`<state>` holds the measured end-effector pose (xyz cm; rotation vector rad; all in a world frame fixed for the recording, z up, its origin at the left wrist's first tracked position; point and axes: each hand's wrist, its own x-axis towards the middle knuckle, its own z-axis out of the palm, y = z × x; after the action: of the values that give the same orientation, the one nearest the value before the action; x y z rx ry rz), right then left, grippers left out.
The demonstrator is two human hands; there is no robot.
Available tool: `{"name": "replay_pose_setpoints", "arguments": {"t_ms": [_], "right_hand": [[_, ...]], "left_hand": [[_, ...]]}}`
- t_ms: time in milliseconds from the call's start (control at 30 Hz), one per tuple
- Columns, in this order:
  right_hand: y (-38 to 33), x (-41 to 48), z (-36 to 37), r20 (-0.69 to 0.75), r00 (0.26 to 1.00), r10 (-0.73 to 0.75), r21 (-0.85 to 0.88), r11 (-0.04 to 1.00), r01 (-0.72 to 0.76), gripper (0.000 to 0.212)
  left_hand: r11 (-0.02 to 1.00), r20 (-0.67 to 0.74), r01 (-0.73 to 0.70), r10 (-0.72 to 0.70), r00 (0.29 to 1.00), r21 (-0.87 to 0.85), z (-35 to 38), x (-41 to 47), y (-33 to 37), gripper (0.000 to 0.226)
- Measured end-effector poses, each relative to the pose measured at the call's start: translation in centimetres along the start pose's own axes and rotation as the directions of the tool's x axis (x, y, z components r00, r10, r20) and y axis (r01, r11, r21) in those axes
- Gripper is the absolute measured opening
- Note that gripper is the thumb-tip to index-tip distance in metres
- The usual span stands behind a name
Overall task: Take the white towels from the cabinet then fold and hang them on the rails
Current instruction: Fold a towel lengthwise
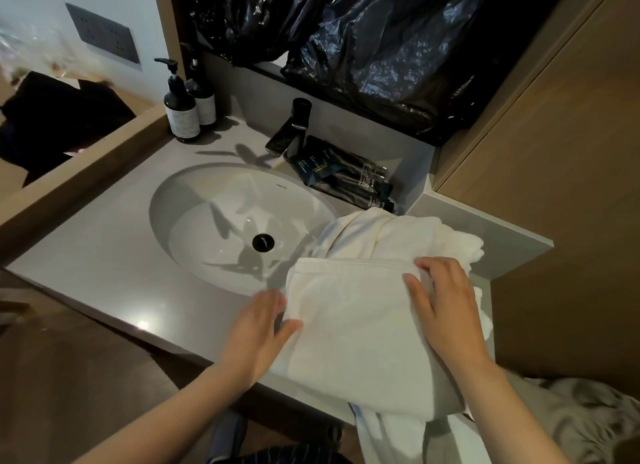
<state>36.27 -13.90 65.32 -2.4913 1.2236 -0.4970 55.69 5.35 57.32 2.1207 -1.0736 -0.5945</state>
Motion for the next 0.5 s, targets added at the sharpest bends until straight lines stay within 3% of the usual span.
{"name": "replay_pose_setpoints", "arguments": {"t_ms": [67, 133, 233, 367, 500], "right_hand": [[0.9, -0.3, -0.7, 0.108, 0.992, 0.063, 0.036, 0.997, -0.067, 0.048], [1.6, -0.2, -1.2, 0.226, 0.967, 0.121, 0.036, 0.991, -0.132, 0.055], [1.9, 0.3, -1.8, 0.313, 0.941, 0.127, -0.026, 0.992, -0.125, 0.058], [1.7, 0.7, -2.4, 0.318, 0.94, 0.125, -0.117, 0.989, -0.091, 0.051], [1.8, 0.5, -4.3, 0.293, 0.95, 0.109, -0.159, 0.985, -0.064, 0.047]], "left_hand": [[0.992, -0.146, -0.128, 0.127, 0.981, 0.003, -0.7, 1.0, 1.7, 0.029], [0.962, -0.205, -0.272, 0.274, 0.94, 0.039, -1.1, 2.4, 3.8, 0.033], [0.902, -0.1, -0.415, 0.427, 0.899, 0.117, -0.6, 5.4, 6.7, 0.042], [0.93, 0.229, -0.327, 0.286, 0.93, 0.165, 1.1, 8.4, 9.7, 0.051], [0.948, 0.336, -0.28, 0.216, 0.917, 0.153, 0.5, 9.9, 10.4, 0.042]]}}
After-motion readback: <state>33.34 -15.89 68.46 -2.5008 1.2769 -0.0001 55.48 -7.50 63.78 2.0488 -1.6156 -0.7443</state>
